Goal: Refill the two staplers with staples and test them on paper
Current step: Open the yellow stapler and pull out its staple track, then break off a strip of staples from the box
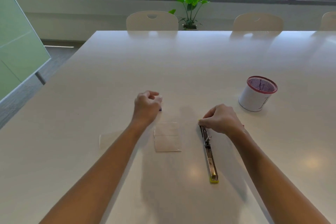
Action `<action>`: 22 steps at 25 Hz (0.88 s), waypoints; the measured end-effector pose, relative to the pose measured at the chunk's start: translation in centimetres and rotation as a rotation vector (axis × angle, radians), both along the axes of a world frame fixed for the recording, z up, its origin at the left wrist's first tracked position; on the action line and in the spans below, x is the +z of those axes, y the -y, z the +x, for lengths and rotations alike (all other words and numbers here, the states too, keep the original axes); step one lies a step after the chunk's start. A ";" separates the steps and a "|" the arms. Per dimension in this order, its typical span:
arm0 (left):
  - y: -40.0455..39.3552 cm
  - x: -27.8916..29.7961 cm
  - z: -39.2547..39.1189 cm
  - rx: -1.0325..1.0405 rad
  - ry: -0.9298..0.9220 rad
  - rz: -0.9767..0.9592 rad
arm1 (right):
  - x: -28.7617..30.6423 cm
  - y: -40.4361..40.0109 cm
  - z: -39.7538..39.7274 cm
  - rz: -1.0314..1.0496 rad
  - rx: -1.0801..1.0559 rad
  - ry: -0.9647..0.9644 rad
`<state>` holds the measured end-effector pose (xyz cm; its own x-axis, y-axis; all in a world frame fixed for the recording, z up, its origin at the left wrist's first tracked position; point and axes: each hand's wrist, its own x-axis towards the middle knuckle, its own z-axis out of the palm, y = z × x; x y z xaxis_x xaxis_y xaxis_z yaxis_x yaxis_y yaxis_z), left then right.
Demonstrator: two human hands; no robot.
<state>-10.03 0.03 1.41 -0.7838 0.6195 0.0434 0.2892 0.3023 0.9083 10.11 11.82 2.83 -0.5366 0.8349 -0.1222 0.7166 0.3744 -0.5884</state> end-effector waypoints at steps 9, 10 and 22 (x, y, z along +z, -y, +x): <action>3.1 -2.6 -4.8 -0.161 -0.090 -0.149 | 0.6 -2.1 -1.7 -0.043 0.014 0.011; 3.3 -2.8 -4.9 -0.172 -0.091 -0.134 | 0.7 -2.1 -2.4 -0.038 0.015 -0.029; 3.4 -3.7 -6.0 -0.196 -0.177 -0.101 | -1.6 -0.5 -12.9 -0.660 0.109 -0.280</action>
<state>-16.02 -3.33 -2.28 -0.6339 0.7669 0.0996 0.5027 0.3107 0.8067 -2.75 12.34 1.26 -0.6979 0.5745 -0.4276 0.4847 -0.0608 -0.8726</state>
